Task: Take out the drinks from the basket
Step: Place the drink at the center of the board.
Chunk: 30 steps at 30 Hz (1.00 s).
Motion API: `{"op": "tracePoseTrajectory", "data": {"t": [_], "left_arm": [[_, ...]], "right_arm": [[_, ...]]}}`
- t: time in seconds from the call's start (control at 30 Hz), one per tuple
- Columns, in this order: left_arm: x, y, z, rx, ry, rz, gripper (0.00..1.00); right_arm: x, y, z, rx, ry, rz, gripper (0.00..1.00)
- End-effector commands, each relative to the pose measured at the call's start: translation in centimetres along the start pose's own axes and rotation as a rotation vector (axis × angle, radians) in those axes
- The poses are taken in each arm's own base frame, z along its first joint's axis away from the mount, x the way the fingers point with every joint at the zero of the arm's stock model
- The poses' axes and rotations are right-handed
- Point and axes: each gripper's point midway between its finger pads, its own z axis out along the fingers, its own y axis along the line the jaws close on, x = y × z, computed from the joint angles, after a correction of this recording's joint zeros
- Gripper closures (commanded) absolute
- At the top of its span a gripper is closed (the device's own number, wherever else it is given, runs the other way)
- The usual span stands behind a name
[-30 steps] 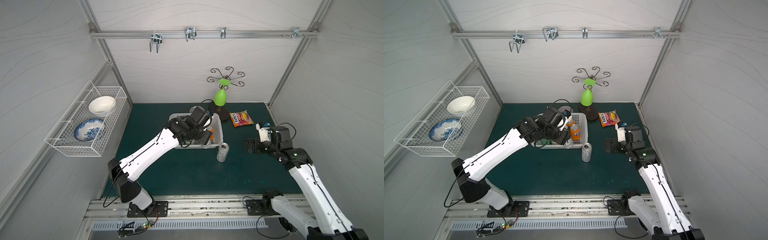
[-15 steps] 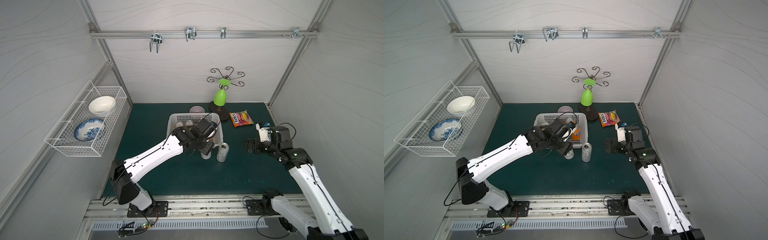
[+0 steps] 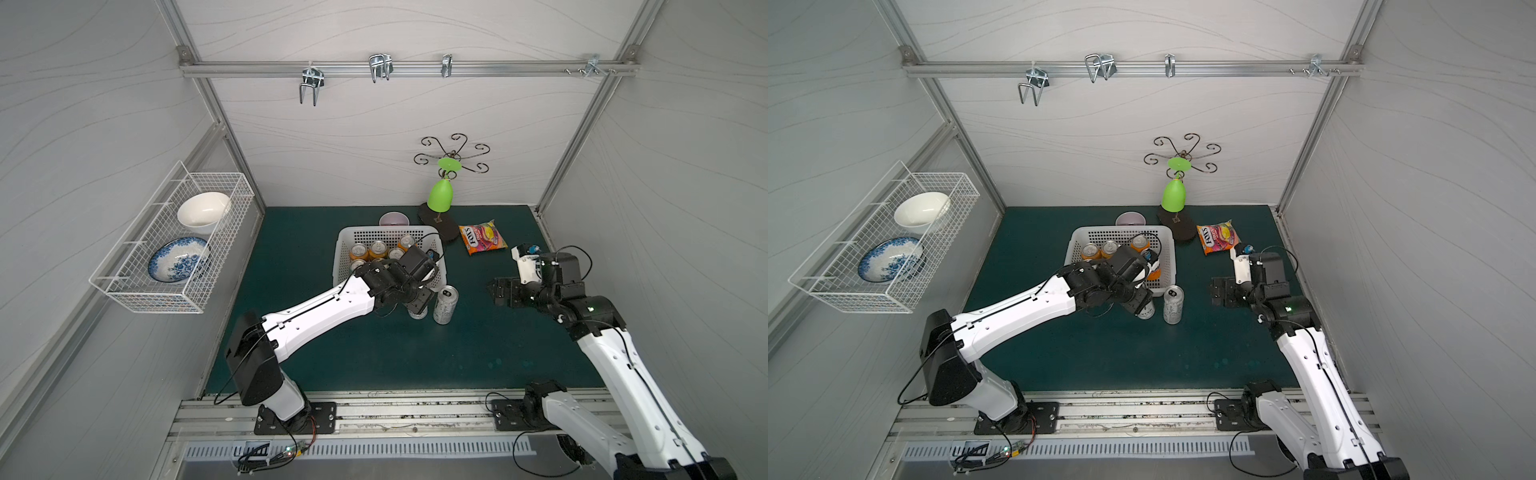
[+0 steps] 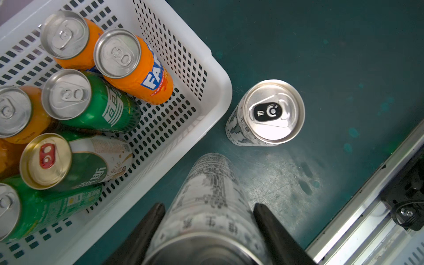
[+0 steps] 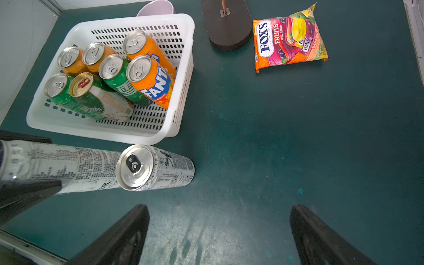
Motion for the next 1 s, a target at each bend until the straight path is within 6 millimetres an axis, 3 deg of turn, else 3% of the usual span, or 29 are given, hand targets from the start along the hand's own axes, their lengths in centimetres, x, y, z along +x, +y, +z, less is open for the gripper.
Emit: {"op": "tracePoseTrajectory", "data": {"t": [0.0,0.4,0.73,0.97], "left_arm": [[-2.4,-0.5,0.9,-0.006,-0.082,0.011,0.60],[-1.4,-1.3,4.9,-0.005,-0.005,0.030,0.60],[-0.4,-1.1,6.1,-0.022,0.031,0.026,0.58],[-0.2,-1.2,6.4,-0.021,0.040,0.020,0.51]], "right_arm": [[-0.2,-0.2,-0.2,0.009,-0.014,-0.004,0.01],[-0.1,-0.3,0.0,0.011,-0.007,-0.004,0.01],[-0.1,-0.2,0.0,0.009,-0.006,-0.006,0.01],[-0.1,-0.2,0.1,0.009,-0.004,-0.004,0.01]]}}
